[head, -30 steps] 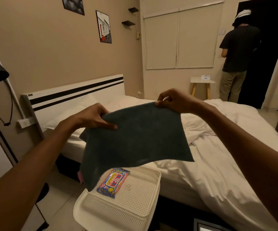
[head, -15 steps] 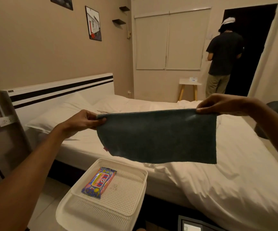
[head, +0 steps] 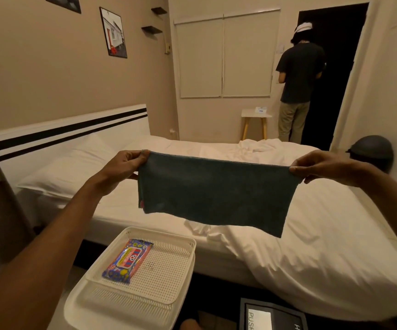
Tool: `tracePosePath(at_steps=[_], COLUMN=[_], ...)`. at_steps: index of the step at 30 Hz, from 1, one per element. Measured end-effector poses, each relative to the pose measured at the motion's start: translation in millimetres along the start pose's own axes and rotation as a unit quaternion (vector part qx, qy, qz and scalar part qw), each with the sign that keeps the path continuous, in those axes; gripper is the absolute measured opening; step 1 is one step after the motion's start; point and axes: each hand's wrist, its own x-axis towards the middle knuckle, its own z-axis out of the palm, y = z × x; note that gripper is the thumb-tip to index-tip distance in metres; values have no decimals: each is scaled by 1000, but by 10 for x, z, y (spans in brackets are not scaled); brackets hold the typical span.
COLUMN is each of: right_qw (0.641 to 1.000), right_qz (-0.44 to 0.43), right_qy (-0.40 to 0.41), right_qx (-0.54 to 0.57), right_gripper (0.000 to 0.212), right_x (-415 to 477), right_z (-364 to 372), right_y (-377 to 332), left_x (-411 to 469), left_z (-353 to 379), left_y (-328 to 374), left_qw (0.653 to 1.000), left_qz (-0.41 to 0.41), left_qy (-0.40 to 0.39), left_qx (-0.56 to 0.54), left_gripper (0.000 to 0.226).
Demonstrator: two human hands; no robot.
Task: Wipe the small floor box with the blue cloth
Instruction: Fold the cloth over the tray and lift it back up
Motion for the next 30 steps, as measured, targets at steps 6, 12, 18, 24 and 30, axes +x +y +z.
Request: tracePosePath(at_steps=[6,12,18,24,30], right_qw=[999,997,985,977,963], right_qz=[3,16,84,66,41], right_qy=[34,70,102,96,87], right_qx=[-17,38,107,179,250], right_gripper=[34,22,35,38,25], right_x=[-114,-221,-190,-68,-64], right_z=[-41,-56,263,650,749], right_y=[-1,9,166,69,-70], left_x=[36,81,63,35,-7], left_z=[193,391,875,1727,2291], left_y=[145,141,53,491,772], left_qw=[999,990,980,988,984], left_qz=[11,4,-90,-73,-6], left_qy=[46,137,142,6,-124], left_qx=[5,-24,-102,-140,-127], left_gripper=[38,38,41,38,29])
